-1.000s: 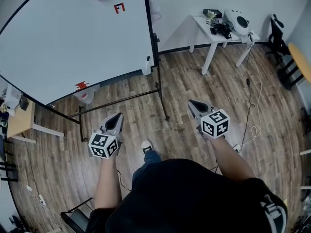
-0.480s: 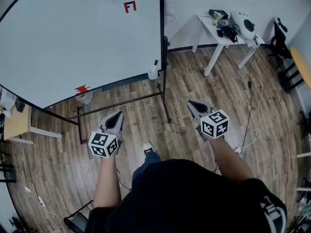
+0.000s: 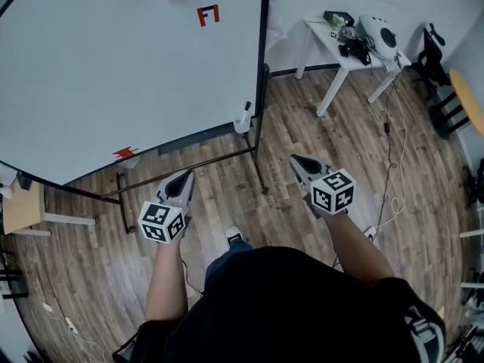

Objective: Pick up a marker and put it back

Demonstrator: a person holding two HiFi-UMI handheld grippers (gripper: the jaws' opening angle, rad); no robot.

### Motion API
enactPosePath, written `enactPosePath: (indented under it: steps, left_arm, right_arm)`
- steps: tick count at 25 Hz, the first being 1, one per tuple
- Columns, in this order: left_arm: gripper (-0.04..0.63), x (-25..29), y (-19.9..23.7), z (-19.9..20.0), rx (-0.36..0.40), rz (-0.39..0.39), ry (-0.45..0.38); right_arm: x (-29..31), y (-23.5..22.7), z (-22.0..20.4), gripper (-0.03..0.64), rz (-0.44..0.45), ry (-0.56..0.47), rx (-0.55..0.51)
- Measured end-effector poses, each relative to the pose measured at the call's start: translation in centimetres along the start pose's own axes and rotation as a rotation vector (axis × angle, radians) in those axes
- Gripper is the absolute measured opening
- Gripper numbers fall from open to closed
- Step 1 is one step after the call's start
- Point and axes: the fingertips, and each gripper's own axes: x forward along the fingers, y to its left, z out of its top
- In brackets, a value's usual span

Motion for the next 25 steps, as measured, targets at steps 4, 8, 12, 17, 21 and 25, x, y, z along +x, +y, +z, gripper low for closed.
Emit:
enactPosePath:
  steps: [4, 8, 12, 17, 21, 25]
  left_arm:
    - [0.011, 1.2, 2.0, 0.7, 0.004, -0.027, -0.002]
    - [0.011, 2.2, 4.0, 1.2, 0.0, -0.046, -0.004]
    - [0.011, 2.9, 6.0, 1.7, -0.005, -0.065, -0.007]
    - [0.011, 3.4, 8.1, 2.5, -0.005, -0.088, -0.019]
    - [0.011, 3.6, 9.8, 2.9, -0.017, -0.095, -0.035]
    - [0.011, 3.8, 11.0, 3.2, -0.015, -0.109, -0.037]
  right_arm:
    - [1.8, -0.3, 0.7, -0.005, -0.022, 0.006, 0.007]
    - [3.5, -0.5, 1.5, -0.005, -0.039, 0.014, 0.009]
    - [5.1, -0.2, 2.3, -0.005, -0.051, 0.021, 0.011]
    - [6.7, 0.3, 3.5, -0.005, -0.056, 0.013, 0.02]
    - [8.1, 0.8, 4.2, -0.005, -0.049, 0.007, 0.021]
    - [9.2, 1.2, 5.0, -0.005, -0.052, -0.007, 0.025]
